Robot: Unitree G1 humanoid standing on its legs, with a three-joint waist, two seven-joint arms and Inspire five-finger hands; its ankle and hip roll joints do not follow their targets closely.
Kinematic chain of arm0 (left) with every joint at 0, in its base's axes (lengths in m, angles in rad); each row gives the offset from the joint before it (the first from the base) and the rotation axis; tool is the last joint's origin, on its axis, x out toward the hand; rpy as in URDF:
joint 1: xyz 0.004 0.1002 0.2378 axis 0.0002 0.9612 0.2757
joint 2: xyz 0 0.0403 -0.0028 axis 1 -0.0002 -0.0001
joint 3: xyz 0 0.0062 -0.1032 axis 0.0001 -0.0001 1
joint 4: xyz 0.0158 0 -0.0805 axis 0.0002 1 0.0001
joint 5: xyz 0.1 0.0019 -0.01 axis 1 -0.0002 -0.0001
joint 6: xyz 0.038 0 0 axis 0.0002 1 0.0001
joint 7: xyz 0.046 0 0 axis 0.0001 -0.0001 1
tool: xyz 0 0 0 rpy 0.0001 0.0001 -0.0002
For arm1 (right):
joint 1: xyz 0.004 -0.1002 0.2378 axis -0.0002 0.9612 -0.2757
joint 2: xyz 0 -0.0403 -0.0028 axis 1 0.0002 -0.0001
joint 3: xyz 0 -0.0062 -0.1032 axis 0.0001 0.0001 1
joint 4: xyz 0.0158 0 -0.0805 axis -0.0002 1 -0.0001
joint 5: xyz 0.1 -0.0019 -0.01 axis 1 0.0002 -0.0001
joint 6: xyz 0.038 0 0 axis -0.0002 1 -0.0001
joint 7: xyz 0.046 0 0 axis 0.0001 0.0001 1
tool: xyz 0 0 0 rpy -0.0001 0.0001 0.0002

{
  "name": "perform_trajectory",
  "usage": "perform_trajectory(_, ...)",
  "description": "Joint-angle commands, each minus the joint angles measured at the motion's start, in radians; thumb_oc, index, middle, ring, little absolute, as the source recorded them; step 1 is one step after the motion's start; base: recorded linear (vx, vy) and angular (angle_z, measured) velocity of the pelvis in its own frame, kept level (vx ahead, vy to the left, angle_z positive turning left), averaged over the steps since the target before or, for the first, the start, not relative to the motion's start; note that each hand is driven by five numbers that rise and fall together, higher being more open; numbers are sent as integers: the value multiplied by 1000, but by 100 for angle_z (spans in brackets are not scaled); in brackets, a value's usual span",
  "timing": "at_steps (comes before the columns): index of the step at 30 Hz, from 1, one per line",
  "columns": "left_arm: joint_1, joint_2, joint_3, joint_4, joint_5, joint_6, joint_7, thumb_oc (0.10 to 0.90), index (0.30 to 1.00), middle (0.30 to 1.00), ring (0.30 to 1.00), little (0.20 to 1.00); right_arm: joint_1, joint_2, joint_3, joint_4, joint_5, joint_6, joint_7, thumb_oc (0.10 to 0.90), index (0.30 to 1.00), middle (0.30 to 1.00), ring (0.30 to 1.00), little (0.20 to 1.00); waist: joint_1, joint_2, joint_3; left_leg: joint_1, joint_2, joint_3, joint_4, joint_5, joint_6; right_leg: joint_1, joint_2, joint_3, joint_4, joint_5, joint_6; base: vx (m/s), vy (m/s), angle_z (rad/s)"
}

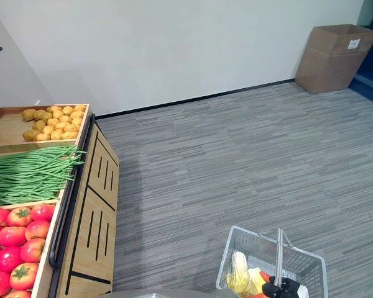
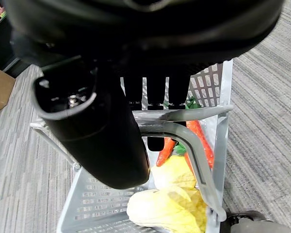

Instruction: Get the vegetables into the basket

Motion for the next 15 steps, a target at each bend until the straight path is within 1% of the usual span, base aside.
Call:
perform_trajectory(1,8,-90,-7,71,-17,23,28,900,1000,1000,1000,1000,-94,-31,-17,3,10,-89,-60,476,407,407,407,407,-21,-25,37,22,75,26,7,-33,-73,29,-33,-54,5,-78,47,0,0,0)
perform_trajectory(2,8,-90,-7,69,-18,23,29,900,1000,1000,1000,1000,-92,-30,-16,9,11,-86,-58,900,1000,1000,1000,1000,-20,-25,37,23,76,28,7,-33,-73,28,-32,-54,5,-78,47,0,0,0)
perform_trajectory(6,6,-86,-17,67,-3,22,35,900,1000,1000,1000,1000,-95,-22,-15,53,25,-59,-36,900,1000,1000,1000,1000,-13,-29,37,21,77,28,7,-30,-74,27,-32,-57,5,-78,48,-2,-15,-4)
perform_trajectory(12,0,-80,-36,63,22,25,37,900,1000,1000,1000,1000,-93,-16,-5,91,38,-39,-5,900,1000,1000,1000,1000,-11,-32,38,18,76,14,7,-30,-74,36,-32,-69,5,-84,46,3,-2,2)
perform_trajectory(15,-6,-76,-47,59,29,25,22,900,1000,1000,1000,1000,-94,-13,-6,117,64,-17,41,900,1000,1000,1000,1000,-9,-34,38,20,75,11,7,-31,-73,41,-33,-71,5,-86,44,18,-5,5)
